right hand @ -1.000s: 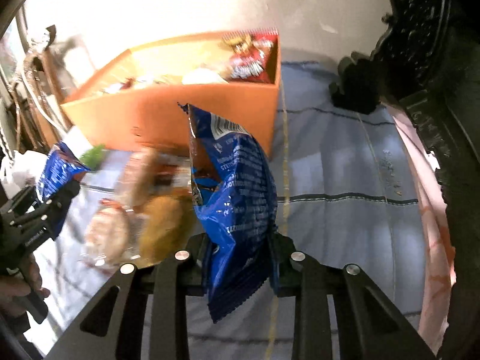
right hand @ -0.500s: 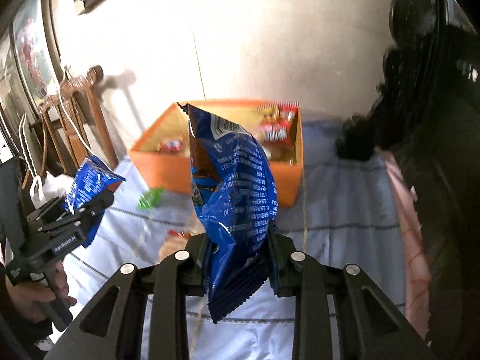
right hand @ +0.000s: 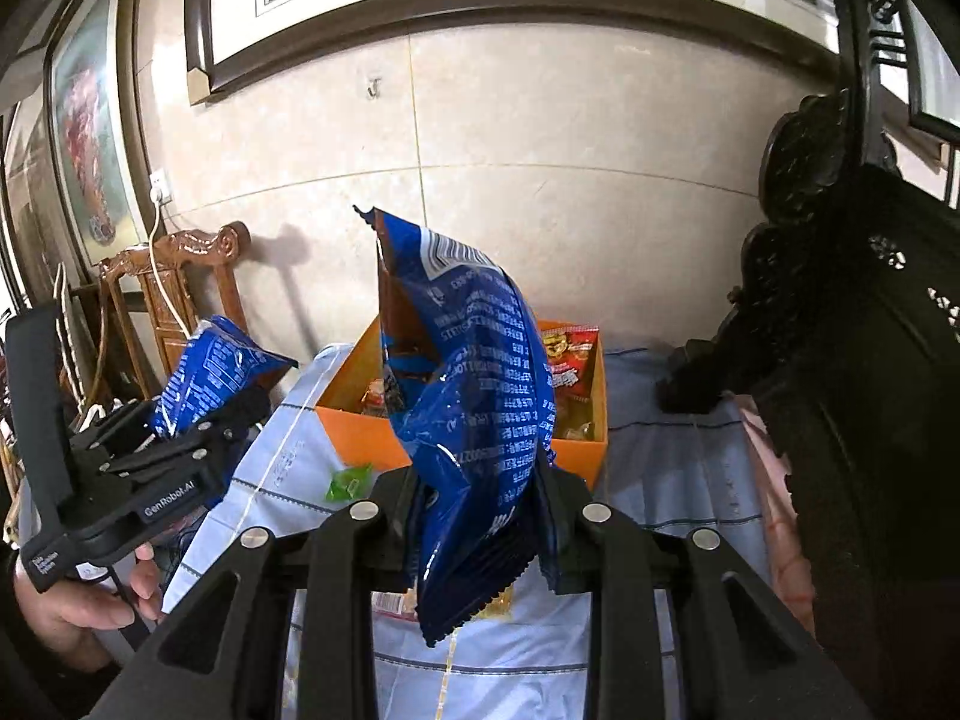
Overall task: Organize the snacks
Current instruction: 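Carry both blue bags over the orange box and open both tools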
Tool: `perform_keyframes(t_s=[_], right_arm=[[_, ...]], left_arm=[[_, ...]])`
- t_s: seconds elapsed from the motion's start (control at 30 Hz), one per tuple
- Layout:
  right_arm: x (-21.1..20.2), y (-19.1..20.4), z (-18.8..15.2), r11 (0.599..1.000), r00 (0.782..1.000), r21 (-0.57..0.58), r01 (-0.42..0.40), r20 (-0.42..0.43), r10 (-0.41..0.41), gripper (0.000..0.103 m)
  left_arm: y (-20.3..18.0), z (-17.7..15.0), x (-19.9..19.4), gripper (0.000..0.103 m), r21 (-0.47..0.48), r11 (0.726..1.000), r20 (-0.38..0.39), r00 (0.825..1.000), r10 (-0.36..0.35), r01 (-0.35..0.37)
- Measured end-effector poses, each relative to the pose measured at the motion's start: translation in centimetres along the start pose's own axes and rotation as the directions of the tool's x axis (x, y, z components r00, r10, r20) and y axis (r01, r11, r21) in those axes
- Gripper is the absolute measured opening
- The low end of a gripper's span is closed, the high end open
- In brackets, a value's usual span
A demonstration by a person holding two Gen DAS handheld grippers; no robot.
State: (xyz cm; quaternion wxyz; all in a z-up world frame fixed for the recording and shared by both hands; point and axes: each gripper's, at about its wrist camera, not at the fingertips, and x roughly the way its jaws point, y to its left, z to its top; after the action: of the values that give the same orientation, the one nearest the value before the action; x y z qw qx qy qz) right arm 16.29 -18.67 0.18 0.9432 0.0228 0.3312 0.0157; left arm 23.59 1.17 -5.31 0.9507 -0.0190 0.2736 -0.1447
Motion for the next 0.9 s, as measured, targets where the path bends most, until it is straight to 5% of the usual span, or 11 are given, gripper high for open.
perform_keyframes(t_s=[0.43,0.83,0.9], right_arm=[[0.8,-0.1,3.0,0.999,0.999,-0.032,0.037,0.014,-0.037,0.029],[8.9,-2.5,10.2,0.997,0.999,-0.056,0.044,0.011,-0.044,0.029],[11.4,-3.0,11.8,0.998,0.999,-0.059,0.031,-0.007,-0.031,0.032]], left_arm=[[-0.6,3.0,1.4,0.059,0.016,1.000,0.011,1.000,-0.001,0.001],[-1.4,10.5,10.1,0.060,0.035,0.998,0.022,0.999,0.050,-0.051],[-1.1,11.6,12.4,0.073,0.032,0.997,0.013,0.997,0.075,-0.075]])
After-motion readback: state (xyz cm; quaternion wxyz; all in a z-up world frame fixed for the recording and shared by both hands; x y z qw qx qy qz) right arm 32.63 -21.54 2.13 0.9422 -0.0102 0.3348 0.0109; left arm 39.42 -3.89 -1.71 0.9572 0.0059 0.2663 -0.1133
